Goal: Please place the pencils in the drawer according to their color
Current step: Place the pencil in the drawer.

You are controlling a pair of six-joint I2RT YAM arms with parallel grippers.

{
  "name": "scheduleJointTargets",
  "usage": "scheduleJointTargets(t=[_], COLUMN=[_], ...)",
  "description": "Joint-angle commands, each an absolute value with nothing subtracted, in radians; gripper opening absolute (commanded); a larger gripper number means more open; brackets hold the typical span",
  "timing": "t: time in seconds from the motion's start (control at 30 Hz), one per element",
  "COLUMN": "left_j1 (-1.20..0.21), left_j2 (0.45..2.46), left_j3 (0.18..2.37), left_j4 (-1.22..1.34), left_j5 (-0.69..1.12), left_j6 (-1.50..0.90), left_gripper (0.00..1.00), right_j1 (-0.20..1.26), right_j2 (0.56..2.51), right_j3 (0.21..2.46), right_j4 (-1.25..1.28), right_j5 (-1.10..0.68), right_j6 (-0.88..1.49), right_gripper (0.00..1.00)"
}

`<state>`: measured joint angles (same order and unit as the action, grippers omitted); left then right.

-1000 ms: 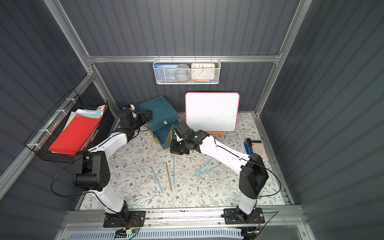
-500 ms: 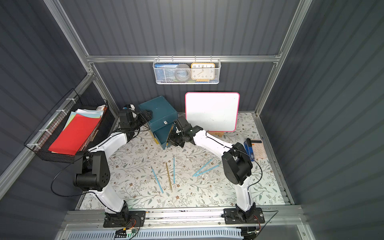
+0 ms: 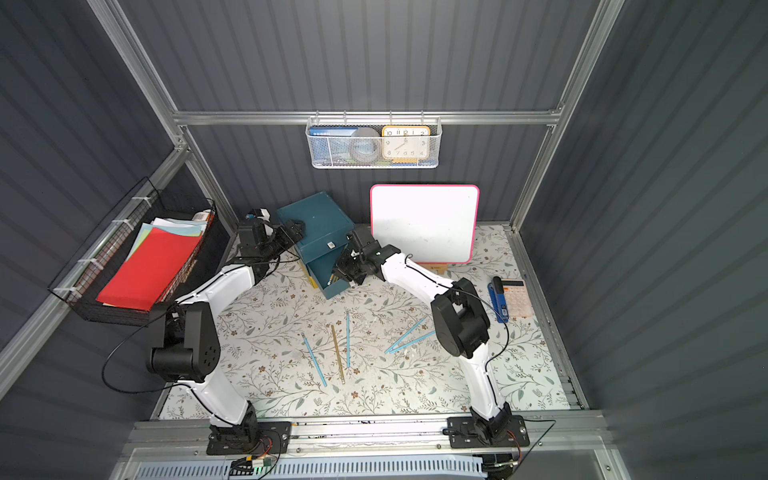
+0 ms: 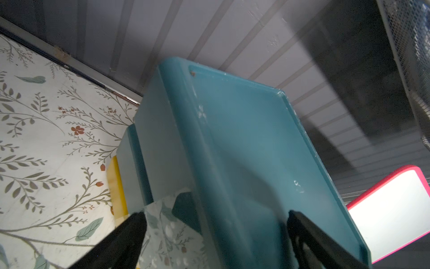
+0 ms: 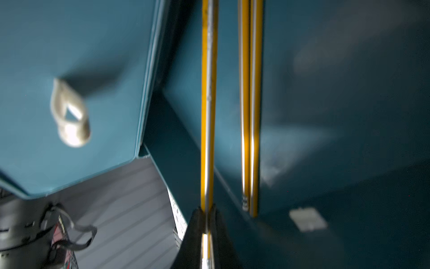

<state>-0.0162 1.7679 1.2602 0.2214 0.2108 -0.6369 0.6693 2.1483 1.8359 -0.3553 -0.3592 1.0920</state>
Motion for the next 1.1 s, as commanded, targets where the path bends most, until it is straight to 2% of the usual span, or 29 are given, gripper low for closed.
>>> scheduleJointTargets(t=[0.0,0.1,0.17,0.4,0.77,1.07], left_j1=[-0.023,-0.024,-0.024,-0.025,-0.026,-0.026], left_j2=[1.757,1.755,1.755,1.754,1.749,1.747], left_j3=[1.261,1.263,1.265,1.261,1.256,1.254], left_j4=[0.235,0.233,0.233,0.235,0.234,0.238], left_j5=[0.222,0.221,0.221,0.222,0.217,0.216], left_j6=[-0.634,-0.634,-0.634,-0.635,-0.635,-0.635], left_gripper=[1.0,1.0,1.0,1.0,1.0,1.0], right_j1=[0.665,0.665,0.664,0.664,0.677,0.755], right_j2=[2.182,2.203,2.208,2.2,2.084,1.884], right_j3=[1.888,1.918,1.926,1.931,1.889,1.7], right_j4=[-0.37,-0.39,-0.396,-0.406,-0.449,-0.603], right_j5=[-0.338,-0.333,-0.331,-0.329,-0.331,-0.229], right_j6=[1.102,1.094,1.088,1.066,0.932,0.708], right_gripper=[0.0,0.0,0.08,0.22,0.23,0.23])
